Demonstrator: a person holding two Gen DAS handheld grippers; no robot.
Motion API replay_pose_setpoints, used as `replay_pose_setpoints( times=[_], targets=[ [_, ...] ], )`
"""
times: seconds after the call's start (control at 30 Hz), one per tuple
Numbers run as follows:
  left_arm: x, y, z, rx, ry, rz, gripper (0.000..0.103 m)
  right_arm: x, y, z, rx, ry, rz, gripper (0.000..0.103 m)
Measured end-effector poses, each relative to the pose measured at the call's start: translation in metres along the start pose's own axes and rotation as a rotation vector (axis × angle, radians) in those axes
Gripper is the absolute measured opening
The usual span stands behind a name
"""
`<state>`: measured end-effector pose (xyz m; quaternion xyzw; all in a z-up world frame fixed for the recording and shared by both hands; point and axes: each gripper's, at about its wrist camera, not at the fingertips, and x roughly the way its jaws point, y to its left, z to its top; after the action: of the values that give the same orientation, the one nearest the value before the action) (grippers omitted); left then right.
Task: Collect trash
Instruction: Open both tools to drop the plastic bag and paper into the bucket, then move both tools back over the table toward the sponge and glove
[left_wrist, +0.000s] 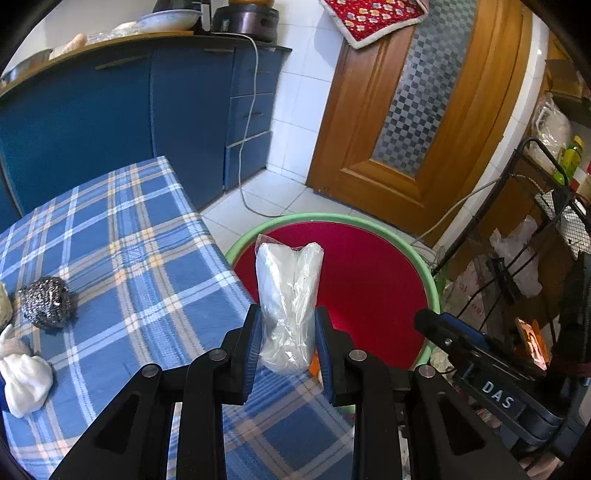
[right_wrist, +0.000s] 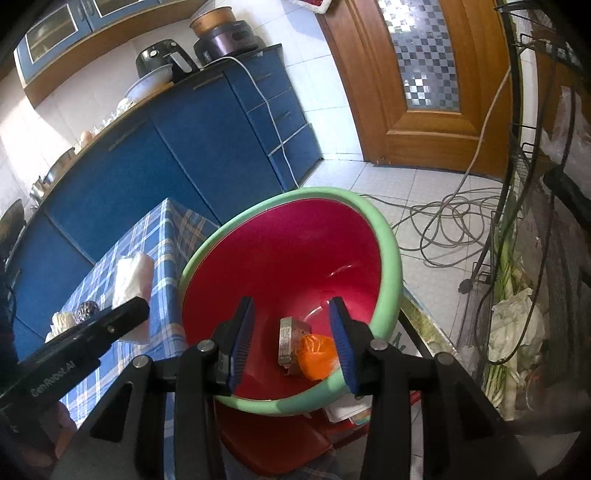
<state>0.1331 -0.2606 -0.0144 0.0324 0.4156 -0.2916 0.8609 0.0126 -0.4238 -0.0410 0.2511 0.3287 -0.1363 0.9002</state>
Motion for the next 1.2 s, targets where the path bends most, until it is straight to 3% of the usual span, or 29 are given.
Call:
replay_pose_setpoints(
  times=[0.07,0.2,0.7,1.2],
  targets=[
    [0.002,-0.003,0.001,0.005,-0.005,-0.002,0.03,-0.003,-0.002,0.001,0.005,-0.006,-0.003,0.044],
    [0.001,-0.007,0.004,0.003,-0.02,0.001,0.056,-0.008,-0.005,0.002,0.015,-0.017,-0.007,0.044],
    [-0.036,0.017,-0.001,-0.049,-0.07,0.026,0.056,-0.018,0.011,-0.003,-0.011,-0.017,0.04,0.048],
    [-0.097,0.097,-0.024,-0.136,-0.117,0.2,0.056,-0.023,0.069,-0.016,-0.118,0.017,0.138,0.055]
  ],
)
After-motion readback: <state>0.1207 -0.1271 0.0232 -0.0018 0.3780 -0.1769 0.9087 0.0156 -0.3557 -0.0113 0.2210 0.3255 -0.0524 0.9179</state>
